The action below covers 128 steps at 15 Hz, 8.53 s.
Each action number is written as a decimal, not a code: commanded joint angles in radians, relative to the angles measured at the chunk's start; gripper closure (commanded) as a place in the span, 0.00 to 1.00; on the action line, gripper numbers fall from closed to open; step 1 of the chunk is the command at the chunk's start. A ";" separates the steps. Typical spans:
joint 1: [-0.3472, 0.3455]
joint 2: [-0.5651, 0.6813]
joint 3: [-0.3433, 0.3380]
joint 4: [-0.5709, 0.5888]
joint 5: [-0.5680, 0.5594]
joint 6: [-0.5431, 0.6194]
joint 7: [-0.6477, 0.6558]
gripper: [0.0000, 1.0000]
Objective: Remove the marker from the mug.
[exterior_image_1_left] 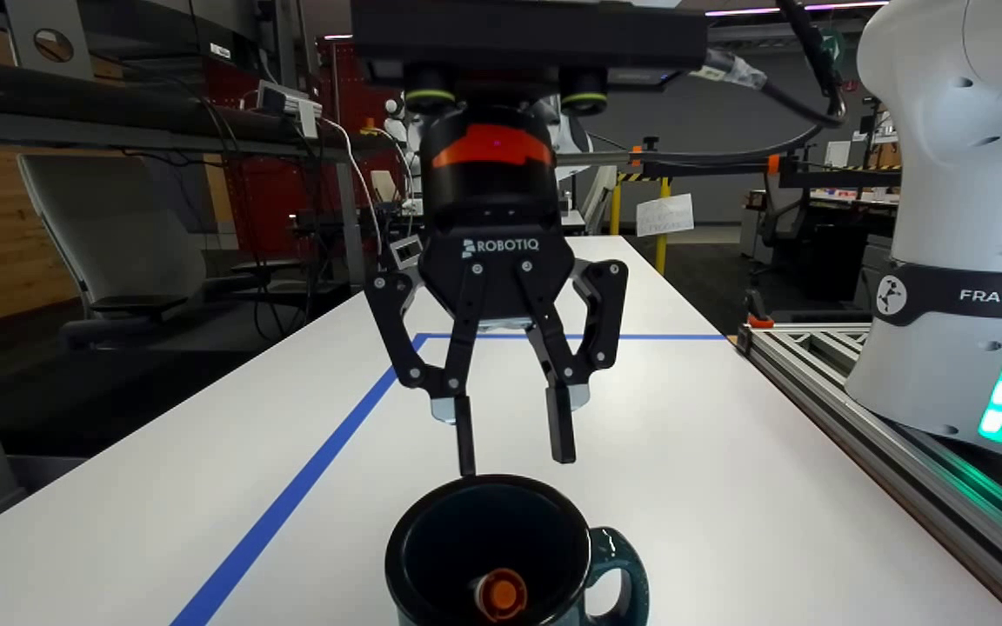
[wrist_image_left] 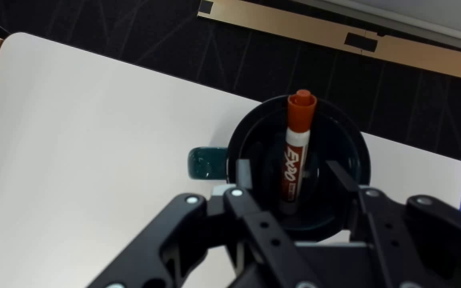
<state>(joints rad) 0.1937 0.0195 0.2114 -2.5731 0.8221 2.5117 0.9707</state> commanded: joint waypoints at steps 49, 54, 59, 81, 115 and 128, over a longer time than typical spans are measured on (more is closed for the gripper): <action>0.071 0.055 0.007 0.043 0.012 -0.024 0.065 0.95; 0.066 -0.024 0.014 0.031 -0.075 -0.044 0.152 0.95; 0.057 -0.111 0.022 0.018 -0.151 -0.053 0.232 0.95; -0.063 0.108 -0.103 -0.057 -0.535 0.249 0.437 0.95; 0.049 0.021 -0.136 -0.080 -0.718 0.071 0.556 0.00; -0.042 -0.240 -0.068 -0.149 -0.772 -0.060 0.753 0.00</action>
<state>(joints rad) 0.1786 -0.1330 0.1122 -2.6764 0.0435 2.4713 1.6693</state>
